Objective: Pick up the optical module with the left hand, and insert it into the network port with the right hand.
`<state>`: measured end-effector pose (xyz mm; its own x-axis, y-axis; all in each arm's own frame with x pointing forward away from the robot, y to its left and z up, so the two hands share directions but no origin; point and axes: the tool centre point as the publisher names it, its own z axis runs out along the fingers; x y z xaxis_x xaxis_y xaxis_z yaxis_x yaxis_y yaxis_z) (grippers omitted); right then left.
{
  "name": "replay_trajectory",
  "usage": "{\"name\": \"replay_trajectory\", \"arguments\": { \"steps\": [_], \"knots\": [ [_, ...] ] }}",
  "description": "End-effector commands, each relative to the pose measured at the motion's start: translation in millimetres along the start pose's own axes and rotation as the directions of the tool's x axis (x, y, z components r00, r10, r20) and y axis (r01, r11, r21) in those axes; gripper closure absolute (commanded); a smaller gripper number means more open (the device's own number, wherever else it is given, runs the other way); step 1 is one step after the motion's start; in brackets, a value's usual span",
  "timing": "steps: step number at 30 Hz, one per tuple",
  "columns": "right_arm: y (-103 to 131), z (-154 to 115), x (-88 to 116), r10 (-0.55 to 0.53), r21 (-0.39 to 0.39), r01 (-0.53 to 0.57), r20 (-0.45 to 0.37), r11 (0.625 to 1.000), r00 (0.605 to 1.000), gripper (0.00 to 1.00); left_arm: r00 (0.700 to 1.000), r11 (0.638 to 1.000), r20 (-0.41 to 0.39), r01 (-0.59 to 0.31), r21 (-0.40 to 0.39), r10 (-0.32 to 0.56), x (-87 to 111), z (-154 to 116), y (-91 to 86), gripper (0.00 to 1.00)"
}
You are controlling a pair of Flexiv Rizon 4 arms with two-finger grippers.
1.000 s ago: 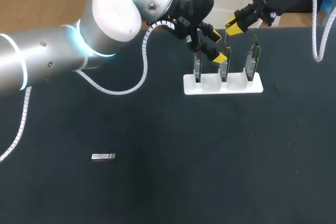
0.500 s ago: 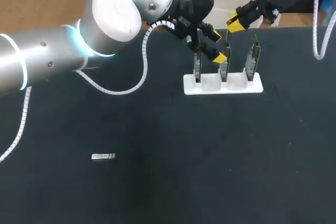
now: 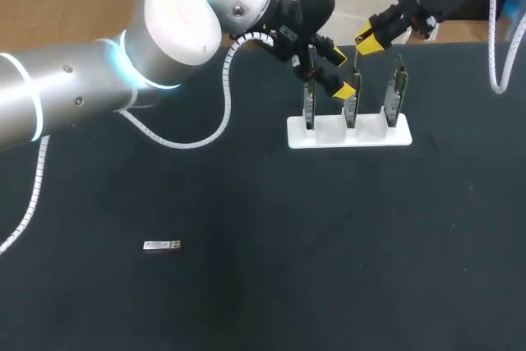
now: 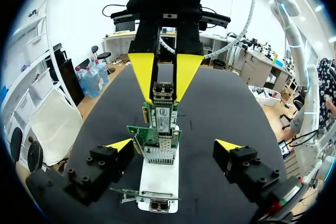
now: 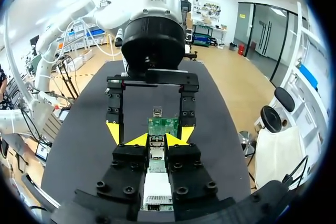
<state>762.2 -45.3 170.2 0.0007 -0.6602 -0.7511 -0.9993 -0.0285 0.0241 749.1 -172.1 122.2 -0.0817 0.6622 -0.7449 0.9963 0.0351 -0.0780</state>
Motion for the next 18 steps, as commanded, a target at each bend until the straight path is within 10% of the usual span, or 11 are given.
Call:
{"name": "replay_trajectory", "arguments": {
  "steps": [1,18],
  "knots": [
    [-1.7,1.3,0.3,0.006,-0.005,-0.006,-0.001,1.000,1.000,1.00,1.000,1.000,-0.004,0.001,0.000,-0.001,-1.0,0.3,0.6,0.00],
    [-0.7,-1.2,-4.8,-0.001,-0.003,0.001,0.023,1.000,1.000,1.00,1.000,1.000,-0.004,0.001,0.000,-0.001,-1.0,0.3,0.6,0.00]
  ]
}}
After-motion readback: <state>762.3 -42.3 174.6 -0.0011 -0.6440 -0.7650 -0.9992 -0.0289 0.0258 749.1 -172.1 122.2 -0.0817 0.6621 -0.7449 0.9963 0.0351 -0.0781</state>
